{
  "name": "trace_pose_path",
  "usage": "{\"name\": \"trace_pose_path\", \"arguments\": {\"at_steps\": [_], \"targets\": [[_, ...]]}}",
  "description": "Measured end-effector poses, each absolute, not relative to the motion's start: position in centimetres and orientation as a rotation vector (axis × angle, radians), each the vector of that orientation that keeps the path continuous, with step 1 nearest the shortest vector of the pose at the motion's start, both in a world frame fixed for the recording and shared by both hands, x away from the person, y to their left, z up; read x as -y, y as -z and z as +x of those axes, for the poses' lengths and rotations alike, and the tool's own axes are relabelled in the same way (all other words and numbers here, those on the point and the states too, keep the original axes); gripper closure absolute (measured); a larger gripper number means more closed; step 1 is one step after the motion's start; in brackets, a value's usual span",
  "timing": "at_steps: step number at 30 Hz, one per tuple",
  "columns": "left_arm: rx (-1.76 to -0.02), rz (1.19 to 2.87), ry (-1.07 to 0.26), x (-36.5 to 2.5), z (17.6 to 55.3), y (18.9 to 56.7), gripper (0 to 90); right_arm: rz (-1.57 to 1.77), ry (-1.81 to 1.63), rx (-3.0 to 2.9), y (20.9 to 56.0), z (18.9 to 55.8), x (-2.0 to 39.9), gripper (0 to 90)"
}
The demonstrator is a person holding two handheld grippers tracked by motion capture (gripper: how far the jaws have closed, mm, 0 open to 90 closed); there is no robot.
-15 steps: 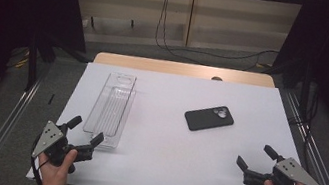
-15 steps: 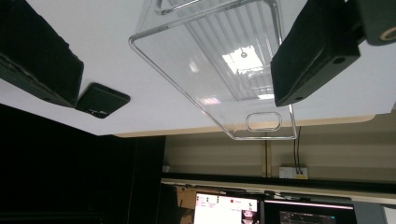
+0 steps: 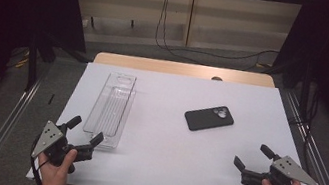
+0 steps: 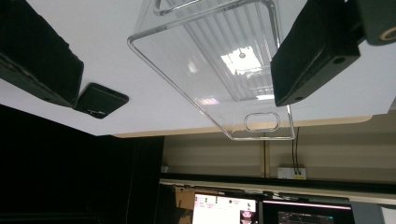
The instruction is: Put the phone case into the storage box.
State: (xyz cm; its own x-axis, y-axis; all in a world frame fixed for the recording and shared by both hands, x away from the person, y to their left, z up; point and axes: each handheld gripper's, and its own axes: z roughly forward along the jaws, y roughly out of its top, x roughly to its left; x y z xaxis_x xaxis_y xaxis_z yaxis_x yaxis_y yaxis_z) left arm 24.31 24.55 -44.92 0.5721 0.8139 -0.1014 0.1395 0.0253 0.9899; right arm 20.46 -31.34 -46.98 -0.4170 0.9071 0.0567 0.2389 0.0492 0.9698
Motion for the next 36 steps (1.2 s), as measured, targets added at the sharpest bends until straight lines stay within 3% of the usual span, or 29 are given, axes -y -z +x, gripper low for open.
{"name": "trace_pose_path", "arguments": {"at_steps": [24,36], "targets": [[-0.85,1.49,-0.627,-24.5,24.5,44.9,2.7,1.145,-1.416,-1.776,47.3,21.7,29.7,0.0],[-0.844,1.49,-0.626,-24.7,24.5,45.0,2.7,1.073,-1.472,-1.759,45.3,23.2,28.7,0.0]]}}
